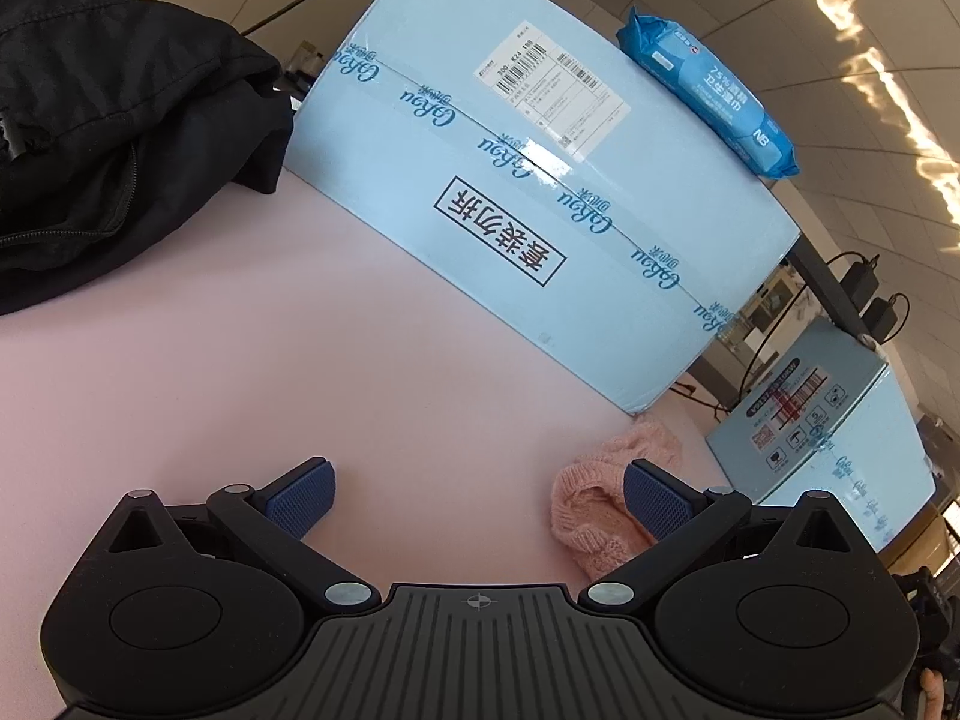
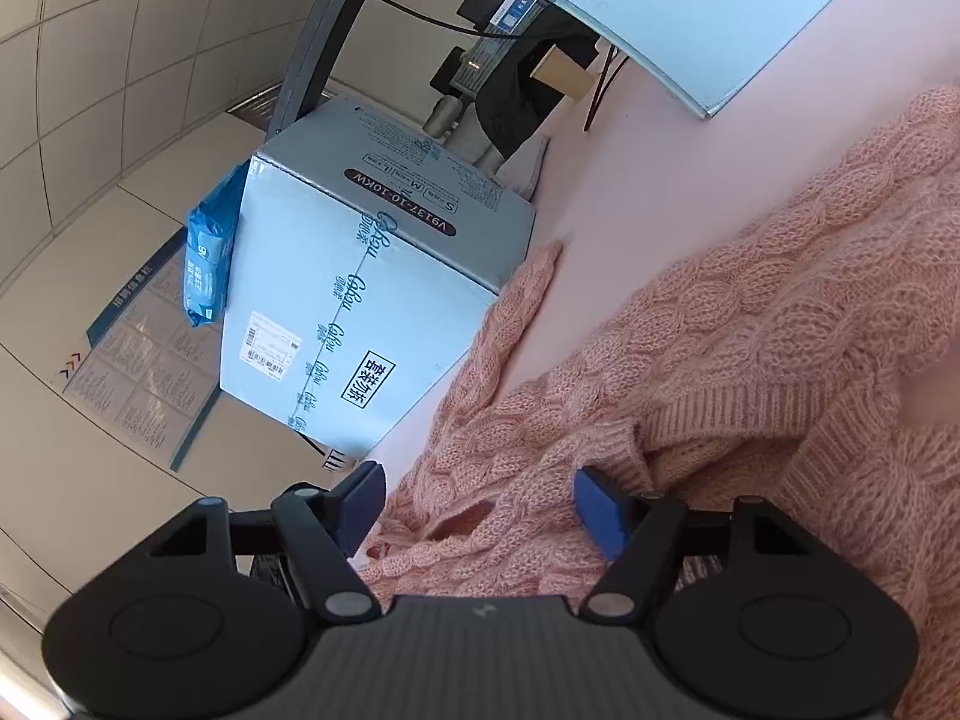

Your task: Fold clothes

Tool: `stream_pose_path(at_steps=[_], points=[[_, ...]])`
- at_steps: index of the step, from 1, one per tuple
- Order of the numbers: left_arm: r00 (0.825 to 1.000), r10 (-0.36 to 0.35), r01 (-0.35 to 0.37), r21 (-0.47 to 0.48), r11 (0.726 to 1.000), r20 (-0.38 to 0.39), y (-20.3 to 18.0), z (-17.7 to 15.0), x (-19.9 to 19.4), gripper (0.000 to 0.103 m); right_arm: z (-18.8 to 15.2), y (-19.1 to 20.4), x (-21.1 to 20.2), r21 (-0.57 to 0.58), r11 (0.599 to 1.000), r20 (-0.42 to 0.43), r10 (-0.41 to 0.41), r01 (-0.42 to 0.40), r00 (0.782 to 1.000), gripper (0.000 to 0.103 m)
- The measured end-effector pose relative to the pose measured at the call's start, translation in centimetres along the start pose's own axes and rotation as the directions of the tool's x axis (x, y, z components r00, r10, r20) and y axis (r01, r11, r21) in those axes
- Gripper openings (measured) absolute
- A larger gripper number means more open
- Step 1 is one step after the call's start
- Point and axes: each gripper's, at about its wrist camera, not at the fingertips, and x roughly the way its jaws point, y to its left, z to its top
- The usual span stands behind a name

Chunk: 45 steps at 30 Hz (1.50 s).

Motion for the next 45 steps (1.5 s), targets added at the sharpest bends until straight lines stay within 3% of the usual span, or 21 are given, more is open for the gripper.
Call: stream_pose_path(at_steps=[2,3,6,8,12,13,14,18,20,23,27,31,34,37,38,41,44,45], points=[[0.999,0.045,-0.043,0.081,0.996,-0.024,-1.9,0.3,0.1,0.103,0.0,-0.2,-0.3,0.011,1.000,0.005,0.029,-0.029,1.000,0.083],[0.999,0.028,-0.026,0.105,0.994,-0.018,-3.0,0.6,-0.3,0.103,0.0,-0.2,-0.4,0.011,0.999,0.007,0.041,-0.041,0.999,0.084],[0.996,-0.086,0.084,0.093,0.992,0.010,-6.2,1.8,-1.9,0.103,0.1,-0.4,-0.6,0.005,0.998,-0.001,0.069,-0.069,0.998,0.088],[0.984,-0.177,0.175,0.064,0.983,0.023,-8.2,2.7,-2.6,0.103,0.1,-0.2,-0.6,-0.006,0.997,-0.011,0.077,-0.077,0.997,0.091],[0.926,-0.373,0.372,-0.038,0.928,-0.050,-11.7,4.1,-1.4,0.103,0.0,-0.1,-0.7,-0.005,0.996,-0.004,0.085,-0.085,0.996,0.092],[0.908,-0.405,0.394,-0.112,0.912,-0.108,-12.2,3.6,0.0,0.103,0.0,-0.2,-0.8,-0.001,0.996,-0.002,0.088,-0.088,0.996,0.092],[0.884,-0.438,0.407,-0.191,0.893,-0.165,-12.7,3.1,1.5,0.103,0.0,-0.2,-0.8,0.002,0.996,-0.001,0.091,-0.091,0.996,0.092],[0.836,-0.443,0.340,-0.328,0.881,-0.324,-13.2,-0.5,5.0,0.103,0.0,-0.3,-0.9,0.007,0.995,0.000,0.099,-0.099,0.995,0.092],[0.845,-0.408,0.321,-0.282,0.904,-0.345,-13.3,-1.7,5.4,0.103,0.0,-0.3,-0.9,0.003,0.995,-0.004,0.099,-0.099,0.995,0.092],[0.884,-0.326,0.263,-0.221,0.939,-0.334,-12.5,-2.6,5.4,0.103,0.0,-0.3,-1.0,0.003,0.995,-0.002,0.100,-0.100,0.995,0.092],[0.874,-0.376,0.288,-0.295,0.911,-0.308,-10.1,-3.1,5.2,0.103,-0.1,-0.2,-0.9,-0.002,0.995,0.005,0.095,-0.095,0.995,0.092],[0.889,-0.328,0.250,-0.263,0.932,-0.319,-10.9,-2.6,4.4,0.103,-0.4,0.0,-0.7,-0.037,0.996,0.008,0.076,-0.075,0.997,0.092],[0.905,-0.305,0.267,-0.162,0.950,-0.296,-13.4,-0.6,3.9,0.103,-0.6,0.3,-0.6,-0.060,0.996,0.009,0.064,-0.064,0.998,0.092],[0.935,-0.298,0.295,-0.043,0.954,-0.192,-15.8,1.3,2.5,0.103,-0.7,0.4,-0.6,-0.060,0.996,0.012,0.063,-0.063,0.998,0.093],[0.936,-0.314,0.319,0.004,0.948,-0.157,-17.2,2.3,2.3,0.103,-0.7,0.4,-0.6,-0.059,0.996,0.014,0.064,-0.063,0.998,0.093],[0.928,-0.314,0.331,0.058,0.942,-0.199,-19.6,4.1,4.7,0.103,-0.7,0.3,-0.7,-0.051,0.996,0.016,0.069,-0.068,0.997,0.094],[0.930,-0.246,0.290,0.131,0.948,-0.274,-20.8,5.2,8.9,0.103,-0.6,0.2,-0.8,-0.036,0.996,0.015,0.078,-0.077,0.997,0.094],[0.941,-0.196,0.247,0.160,0.956,-0.276,-20.8,5.6,10.7,0.103,-0.5,0.2,-0.8,-0.033,0.996,0.013,0.081,-0.081,0.997,0.094]])
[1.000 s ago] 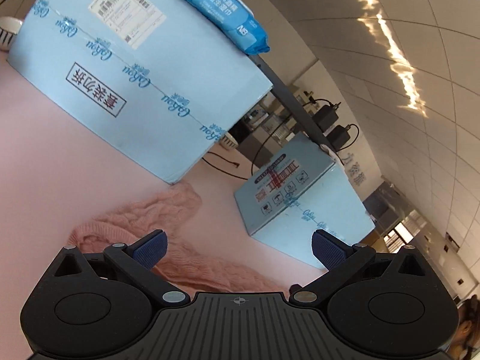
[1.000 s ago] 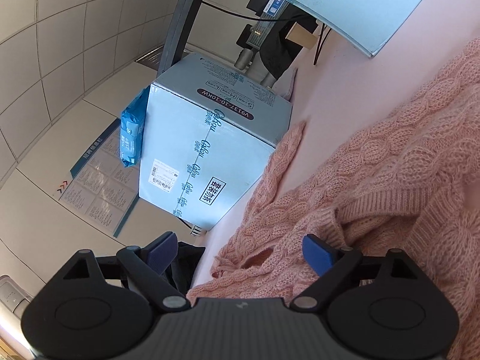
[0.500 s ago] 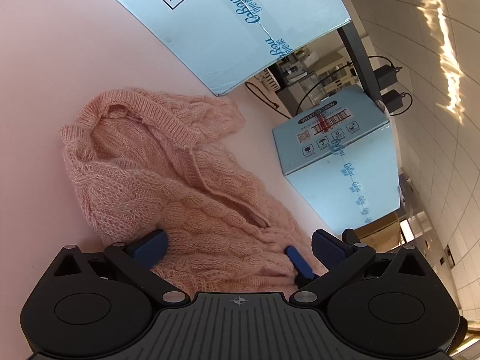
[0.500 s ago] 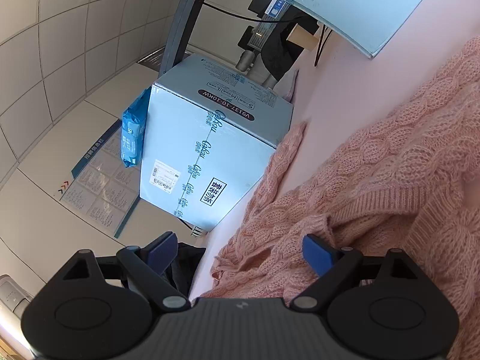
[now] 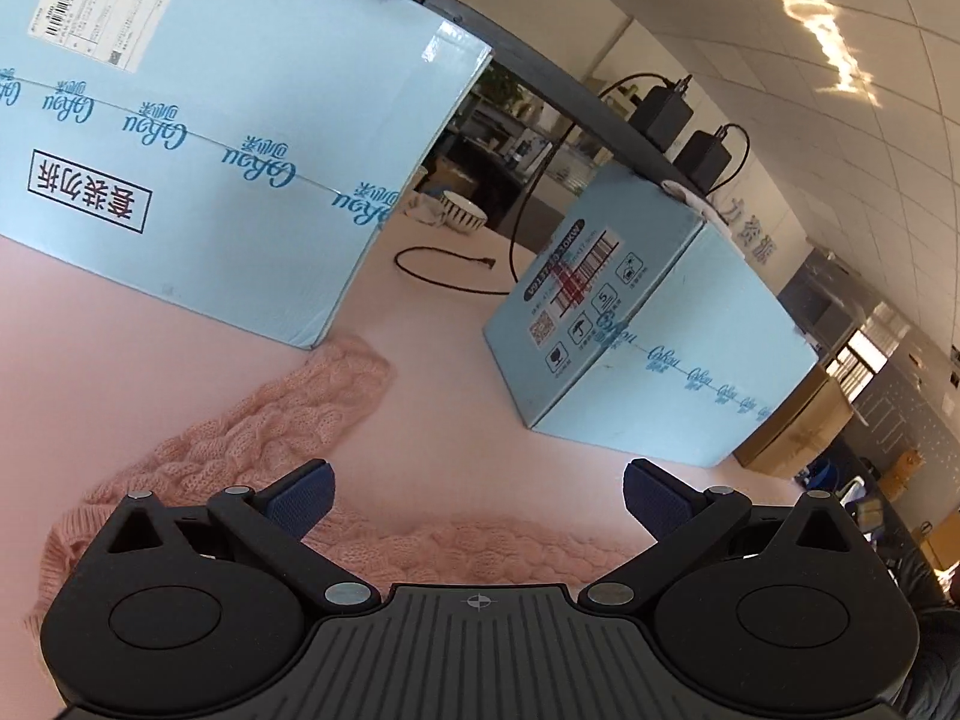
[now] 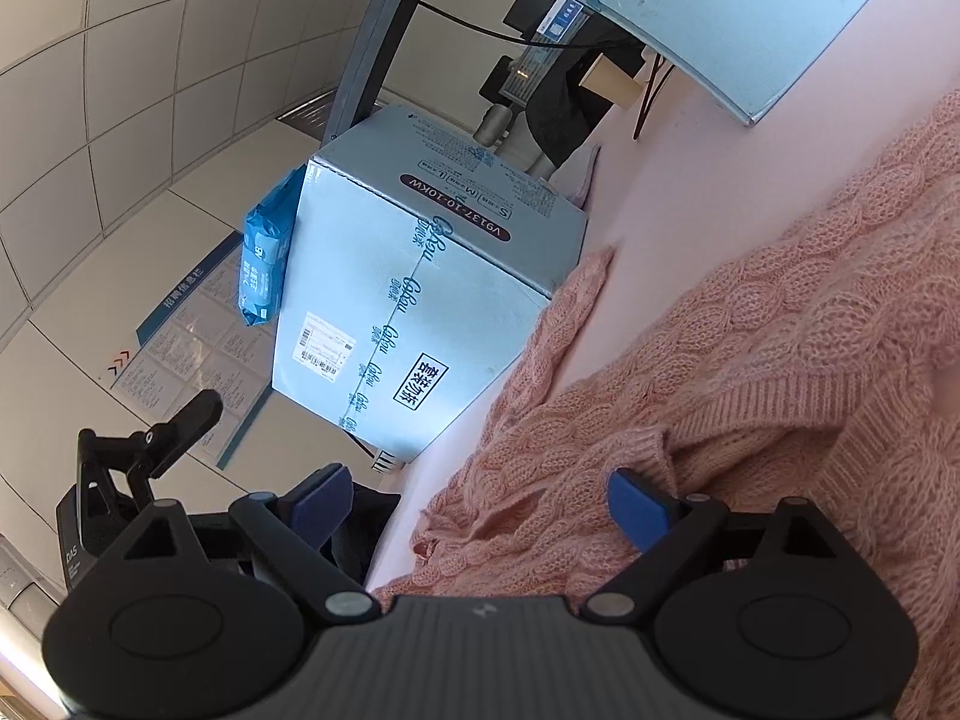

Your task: Fold clothes

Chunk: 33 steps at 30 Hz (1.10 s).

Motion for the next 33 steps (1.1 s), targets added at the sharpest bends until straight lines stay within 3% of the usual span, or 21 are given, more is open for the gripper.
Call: stream_pose_path(at_steps=[4,7,10,12,13,16,19,21,23,26,27,28,30,33], points=[[0.992,0.117,-0.116,0.027,0.993,-0.048,2.3,2.5,5.1,0.103,0.3,-0.2,0.0,0.015,1.000,-0.012,0.016,-0.016,1.000,0.095],[0.977,0.155,-0.152,0.035,0.988,-0.147,3.2,3.5,8.7,0.103,0.4,-0.3,0.0,0.025,0.999,-0.018,0.026,-0.025,1.000,0.095],[0.964,0.248,-0.231,0.162,0.959,-0.094,2.4,4.0,10.7,0.103,0.4,-0.4,-0.1,0.036,0.999,-0.014,0.032,-0.031,0.999,0.095],[0.937,0.348,-0.330,0.272,0.904,-0.018,1.7,4.3,12.3,0.103,0.4,-0.4,-0.2,0.040,0.999,-0.008,0.034,-0.033,0.999,0.095],[0.930,0.364,-0.337,0.296,0.894,-0.042,1.7,4.6,13.7,0.103,0.4,-0.5,-0.2,0.041,0.999,-0.005,0.034,-0.034,0.999,0.095],[0.931,0.347,-0.300,0.306,0.904,-0.112,1.5,4.7,16.0,0.103,0.3,-0.4,-0.2,0.036,0.999,-0.006,0.032,-0.032,0.999,0.096],[0.923,0.359,-0.295,0.349,0.890,-0.135,0.8,4.0,17.9,0.103,0.3,-0.4,-0.1,0.035,0.999,-0.008,0.032,-0.031,0.999,0.096],[0.918,0.351,-0.279,0.333,0.901,-0.182,0.6,3.5,19.1,0.102,0.4,-0.4,-0.1,0.036,0.999,-0.009,0.033,-0.033,0.999,0.096],[0.916,0.371,-0.300,0.355,0.886,-0.151,0.1,3.1,19.4,0.102,0.4,-0.4,-0.1,0.038,0.999,-0.008,0.034,-0.034,0.999,0.096],[0.918,0.368,-0.300,0.346,0.889,-0.149,-0.4,3.2,19.2,0.089,0.4,-0.3,0.0,0.037,0.999,-0.008,0.033,-0.033,0.999,0.096],[0.917,0.370,-0.304,0.343,0.889,-0.146,-0.5,3.2,19.0,0.077,0.3,-0.3,0.0,0.037,0.999,-0.008,0.033,-0.032,0.999,0.096],[0.917,0.373,-0.309,0.340,0.888,-0.143,-0.7,3.3,18.7,0.058,0.3,-0.3,0.0,0.037,0.999,-0.007,0.032,-0.032,0.999,0.096],[0.915,0.377,-0.315,0.330,0.890,-0.144,-1.0,3.3,18.3,0.032,0.3,-0.3,0.0,0.036,0.999,-0.007,0.031,-0.031,0.999,0.096],[0.915,0.375,-0.309,0.337,0.889,-0.149,-1.3,2.8,17.8,0.017,0.2,-0.2,0.0,0.033,0.999,-0.008,0.029,-0.029,1.000,0.096]])
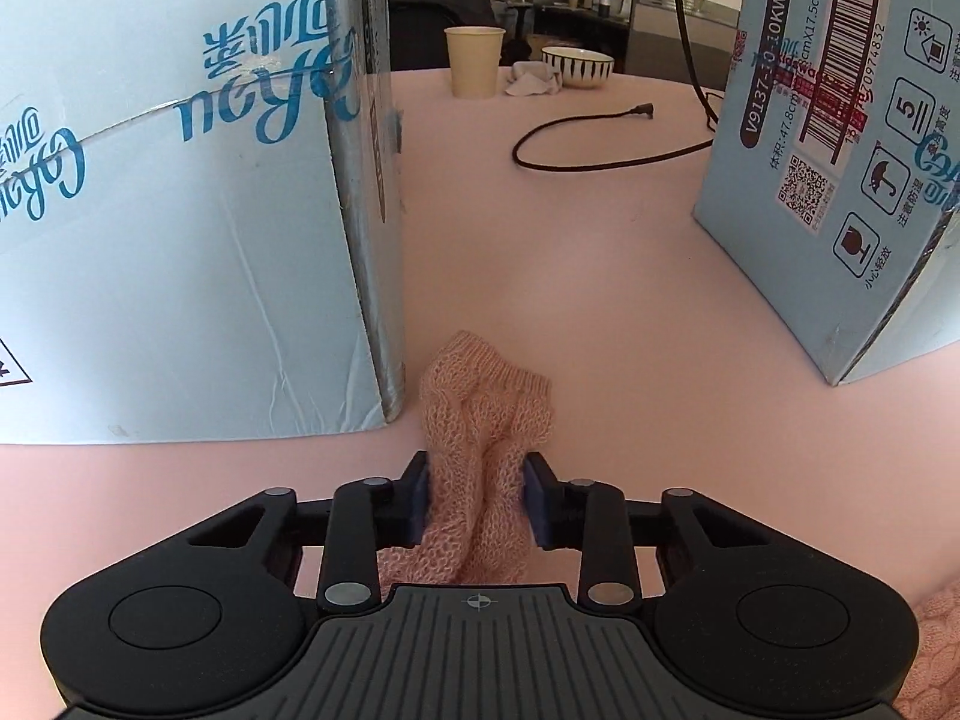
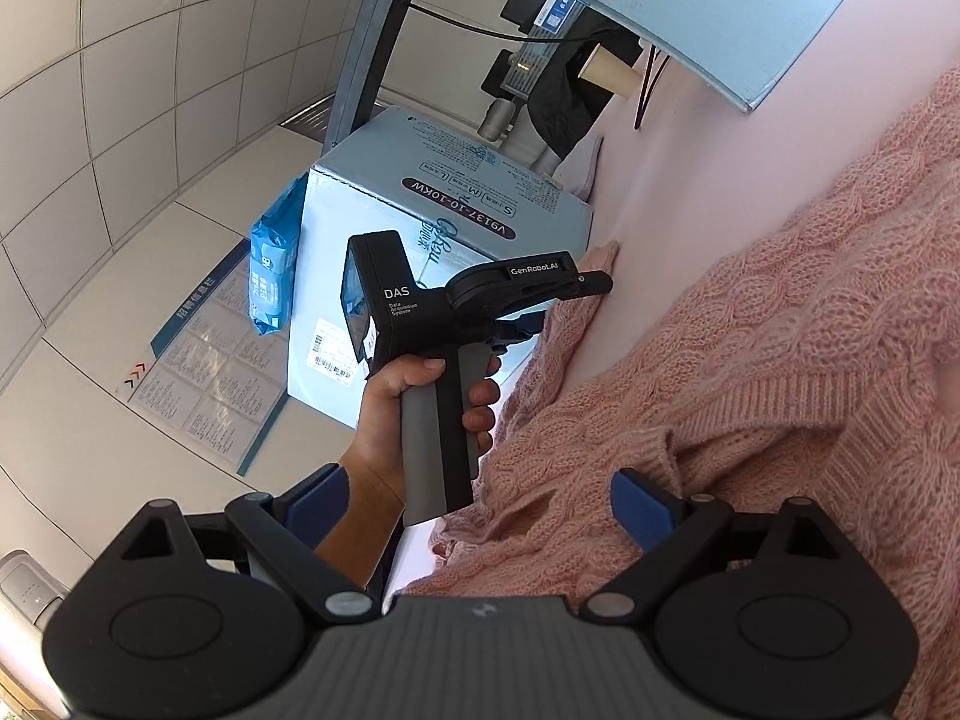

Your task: Fold clothes

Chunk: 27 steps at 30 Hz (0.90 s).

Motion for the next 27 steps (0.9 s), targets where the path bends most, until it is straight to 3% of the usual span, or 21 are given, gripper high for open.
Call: stream_pose_path(at_steps=[3,6,11,16,19,23,26,27], points=[[0.998,0.061,-0.062,0.039,0.997,0.027,-1.3,-0.8,-0.8,0.015,0.0,0.0,0.0,-0.003,1.000,-0.004,-0.001,0.001,1.000,0.096],[0.980,0.161,-0.166,0.037,0.985,0.113,-2.3,-0.8,-2.4,0.015,0.1,0.0,0.0,0.000,1.000,-0.006,0.003,-0.003,1.000,0.096],[0.965,0.133,-0.145,0.038,0.989,0.224,-3.0,-0.2,-6.6,0.015,0.4,-0.3,-0.1,0.024,1.000,-0.003,0.018,-0.018,1.000,0.096],[0.935,0.110,-0.137,0.057,0.989,0.338,-3.9,-1.0,-12.3,0.016,0.8,-1.4,-1.0,0.134,0.988,0.044,0.067,-0.073,0.997,0.096],[0.903,0.084,-0.130,0.080,0.988,0.422,-4.4,-3.0,-15.9,0.016,1.0,-1.9,-1.4,0.190,0.976,0.073,0.092,-0.104,0.993,0.097],[0.875,0.033,-0.118,0.147,0.982,0.483,-5.7,-5.7,-18.3,0.017,1.4,-2.8,-1.7,0.259,0.955,0.096,0.123,-0.144,0.988,0.097],[0.809,0.040,-0.179,0.181,0.967,0.587,-7.7,-10.7,-19.8,0.018,1.7,-3.8,-2.0,0.328,0.926,0.127,0.152,-0.186,0.980,0.097],[0.800,0.051,-0.201,0.186,0.962,0.598,-8.3,-12.5,-20.0,0.018,1.7,-4.0,-2.1,0.341,0.920,0.136,0.157,-0.195,0.978,0.097]])
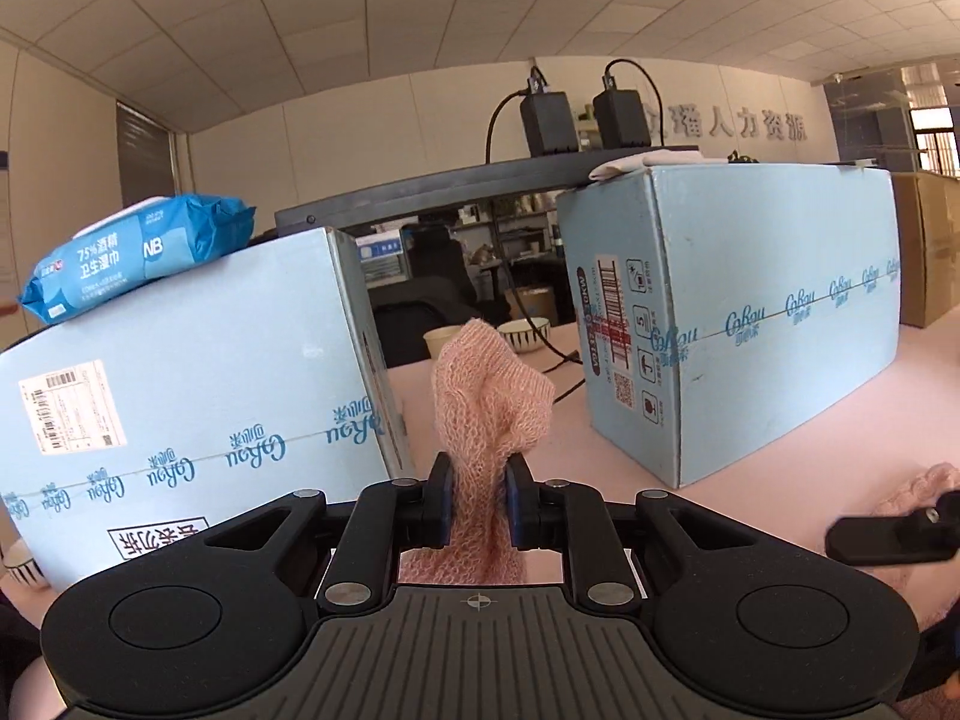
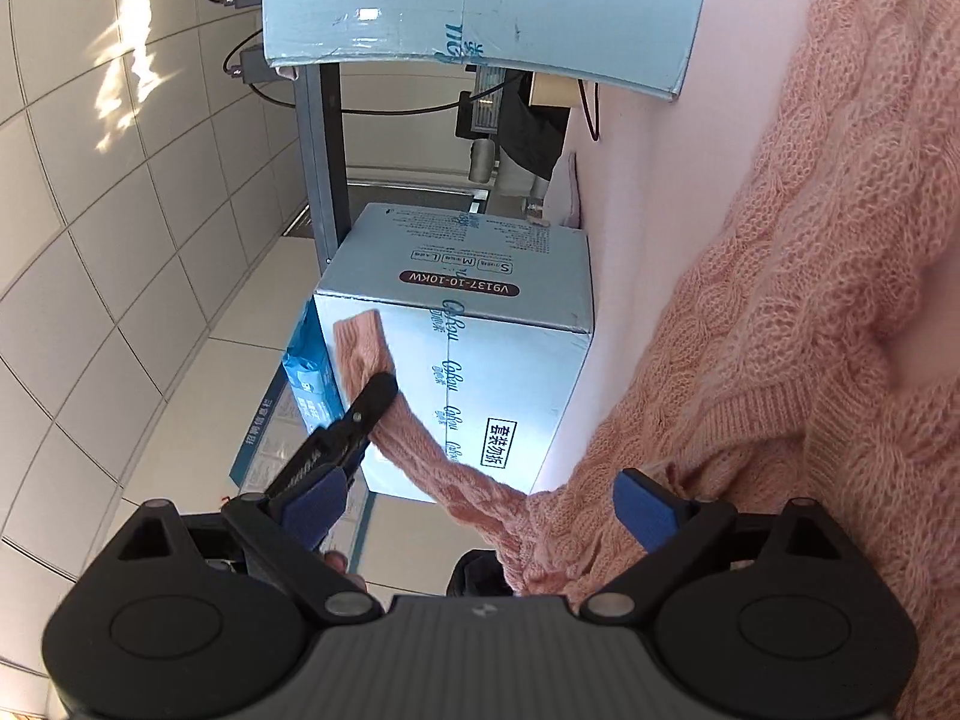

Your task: Fold clothes

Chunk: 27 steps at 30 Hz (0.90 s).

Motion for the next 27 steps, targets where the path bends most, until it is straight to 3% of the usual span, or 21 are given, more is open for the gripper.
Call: stream_pose_path(at_steps=[3,8,11,13,16,20,21,24,26,27], points=[[1.000,-0.003,0.003,0.035,0.999,-0.003,-2.1,-2.6,-2.4,0.018,0.2,-0.2,0.0,0.022,1.000,0.011,0.004,-0.004,1.000,0.097],[0.993,-0.053,0.054,0.015,0.998,-0.102,-4.6,-5.5,-3.7,0.022,0.3,-0.4,0.0,0.035,0.999,0.024,0.006,-0.007,1.000,0.097],[0.986,-0.112,0.107,-0.042,0.993,-0.124,-5.0,-6.1,-4.4,0.052,0.4,-0.4,-0.1,0.041,0.999,0.025,0.010,-0.011,1.000,0.097],[0.986,-0.131,0.125,-0.061,0.990,-0.104,-5.2,-6.3,-5.4,0.079,0.4,-0.4,-0.1,0.041,0.999,0.024,0.011,-0.012,1.000,0.097],[0.985,-0.172,0.170,-0.057,0.984,-0.029,-5.8,-6.2,-7.3,0.089,0.4,-0.3,-0.2,0.040,0.999,0.021,0.012,-0.013,1.000,0.097],[0.971,-0.238,0.239,-0.039,0.970,0.024,-6.2,-5.8,-9.7,0.090,0.5,-0.3,-0.2,0.045,0.999,0.020,0.015,-0.016,1.000,0.097],[0.969,-0.243,0.245,-0.059,0.968,0.037,-6.0,-5.7,-10.1,0.090,0.4,-0.3,-0.3,0.046,0.999,0.021,0.017,-0.018,1.000,0.097],[0.963,-0.242,0.266,-0.270,0.925,0.121,-2.6,-5.4,-11.1,0.095,0.3,-0.3,-0.4,0.048,0.999,0.025,0.020,-0.021,0.999,0.098],[0.968,-0.230,0.251,-0.394,0.884,0.100,0.0,-5.2,-10.2,0.098,0.2,-0.2,-0.6,0.046,0.999,0.026,0.023,-0.024,0.999,0.099],[0.966,-0.249,0.251,-0.462,0.850,0.066,1.3,-5.2,-9.4,0.098,0.1,0.0,-0.6,0.042,0.999,0.024,0.025,-0.026,0.999,0.101]])
